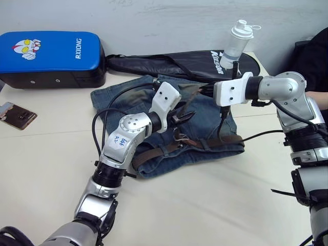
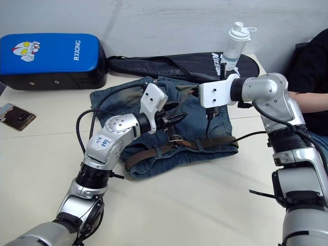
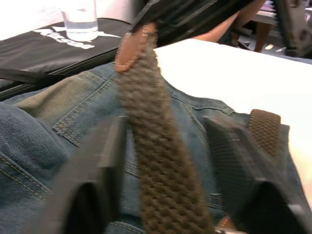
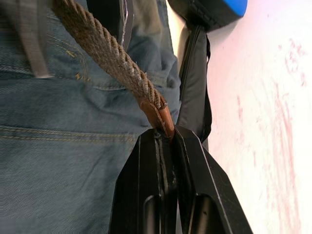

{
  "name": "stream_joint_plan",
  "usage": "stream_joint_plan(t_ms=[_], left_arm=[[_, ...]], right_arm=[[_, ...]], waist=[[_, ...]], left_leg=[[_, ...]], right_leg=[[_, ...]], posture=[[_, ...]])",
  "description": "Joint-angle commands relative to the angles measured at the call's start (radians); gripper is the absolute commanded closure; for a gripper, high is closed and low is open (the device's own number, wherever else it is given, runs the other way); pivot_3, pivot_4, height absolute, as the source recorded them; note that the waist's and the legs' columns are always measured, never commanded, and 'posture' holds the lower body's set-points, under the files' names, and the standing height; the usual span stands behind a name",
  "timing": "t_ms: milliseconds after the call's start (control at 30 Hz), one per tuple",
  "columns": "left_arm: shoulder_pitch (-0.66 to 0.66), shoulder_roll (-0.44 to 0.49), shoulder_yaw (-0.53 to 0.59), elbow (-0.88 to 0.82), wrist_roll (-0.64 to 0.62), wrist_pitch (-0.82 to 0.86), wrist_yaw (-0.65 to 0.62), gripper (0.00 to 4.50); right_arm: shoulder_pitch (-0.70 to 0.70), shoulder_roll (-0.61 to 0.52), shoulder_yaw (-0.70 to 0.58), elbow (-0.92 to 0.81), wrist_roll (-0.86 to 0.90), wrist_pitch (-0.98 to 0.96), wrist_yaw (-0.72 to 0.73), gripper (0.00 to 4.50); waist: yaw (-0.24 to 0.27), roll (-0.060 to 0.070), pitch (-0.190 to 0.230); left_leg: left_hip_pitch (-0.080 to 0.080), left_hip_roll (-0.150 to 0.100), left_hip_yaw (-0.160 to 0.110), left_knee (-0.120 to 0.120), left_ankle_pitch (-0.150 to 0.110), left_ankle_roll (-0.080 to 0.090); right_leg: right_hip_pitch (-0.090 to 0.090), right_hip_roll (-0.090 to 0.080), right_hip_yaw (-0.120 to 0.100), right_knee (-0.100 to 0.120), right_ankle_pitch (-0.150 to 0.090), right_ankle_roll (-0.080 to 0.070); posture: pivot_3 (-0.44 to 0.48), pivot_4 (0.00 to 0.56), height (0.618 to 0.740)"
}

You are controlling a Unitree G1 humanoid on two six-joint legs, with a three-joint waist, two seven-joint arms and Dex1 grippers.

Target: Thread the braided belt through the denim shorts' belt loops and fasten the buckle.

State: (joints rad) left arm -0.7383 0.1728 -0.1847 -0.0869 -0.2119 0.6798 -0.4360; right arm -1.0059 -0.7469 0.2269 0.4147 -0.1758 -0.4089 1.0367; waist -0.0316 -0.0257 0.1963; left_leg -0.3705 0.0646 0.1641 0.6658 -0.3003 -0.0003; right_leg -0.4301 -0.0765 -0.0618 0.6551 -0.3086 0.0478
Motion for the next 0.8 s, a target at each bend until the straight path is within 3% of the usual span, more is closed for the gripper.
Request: stream_joint_plan(t_ms=[33, 100, 267, 433, 567, 667, 767, 800], left_arm=[[-0.029, -0.021, -0.013, -0.016, 0.002, -0.011, -0.003, 3.52], [-0.032, -0.031, 0.004, -0.017, -0.006, -0.005, 0.006, 4.46], [-0.019, -0.041, 0.045, -0.034, -0.025, 0.026, 0.025, 4.5], [0.066, -0.078, 0.193, -0.117, -0.13, 0.149, 0.094, 4.5], [0.114, -0.154, 0.377, -0.182, -0.262, 0.27, 0.196, 4.5], [0.148, -0.161, 0.418, -0.226, -0.311, 0.333, 0.224, 4.5], [0.185, -0.196, 0.467, -0.273, -0.363, 0.374, 0.28, 4.5], [0.193, -0.205, 0.481, -0.287, -0.377, 0.383, 0.296, 4.5]], right_arm=[[-0.002, -0.015, -0.035, -0.051, 0.017, 0.022, -0.012, 4.5], [0.021, -0.017, -0.036, -0.067, 0.032, 0.064, 0.005, 4.5], [0.079, -0.024, -0.056, -0.137, 0.112, 0.21, 0.062, 2.48], [0.202, -0.093, -0.134, -0.254, 0.229, 0.476, 0.12, 0.08], [0.259, -0.07, -0.197, -0.373, 0.342, 0.768, 0.084, 0.03], [0.283, -0.019, -0.214, -0.425, 0.425, 0.922, 0.06, 0.03], [0.292, 0.059, -0.215, -0.446, 0.499, 1.018, 0.034, 0.77], [0.295, 0.08, -0.211, -0.455, 0.516, 1.037, 0.029, 1.24]], waist=[[0.001, 0.0, 0.0], [0.003, 0.0, 0.0], [0.004, 0.0, 0.0], [0.005, 0.0, 0.0], [0.0, 0.0, 0.0], [0.002, 0.0, 0.0], [0.002, 0.0, 0.0], [0.003, 0.0, 0.0]], left_leg=[[0.0, 0.0, 0.0, 0.0, 0.0, 0.0], [0.0, 0.0, 0.0, 0.0, 0.0, 0.0], [-0.001, 0.0, 0.0, 0.0, 0.0, 0.0], [-0.001, 0.0, -0.001, 0.0, 0.0, 0.0], [0.0, 0.0, -0.001, 0.0, 0.0, 0.001], [0.0, 0.0, -0.003, 0.0, 0.0, 0.0], [0.0, 0.0, -0.003, -0.001, 0.0, 0.0], [0.0, 0.0, -0.003, -0.001, 0.0, 0.0]], right_leg=[[0.0, 0.0, 0.0, 0.0, 0.0, 0.0], [0.0, -0.001, 0.0, 0.0, 0.0, 0.0], [0.0, -0.001, 0.0, 0.0, 0.0, 0.0], [0.0, -0.001, -0.001, -0.001, 0.0, 0.0], [0.0, -0.001, 0.0, 0.0, 0.0, 0.0], [0.0, -0.001, -0.001, 0.001, 0.0, 0.0], [0.001, -0.001, -0.001, 0.0, 0.0, 0.0], [0.001, -0.001, -0.001, 0.0, 0.0, 0.0]], posture=[[0.0, 0.15, 0.74], [0.0, 0.15, 0.74], [0.0, 0.15, 0.74], [0.0, 0.15, 0.74], [0.0, 0.15, 0.74], [0.0, 0.15, 0.74], [0.0, 0.15, 0.74], [0.0, 0.15, 0.74]])
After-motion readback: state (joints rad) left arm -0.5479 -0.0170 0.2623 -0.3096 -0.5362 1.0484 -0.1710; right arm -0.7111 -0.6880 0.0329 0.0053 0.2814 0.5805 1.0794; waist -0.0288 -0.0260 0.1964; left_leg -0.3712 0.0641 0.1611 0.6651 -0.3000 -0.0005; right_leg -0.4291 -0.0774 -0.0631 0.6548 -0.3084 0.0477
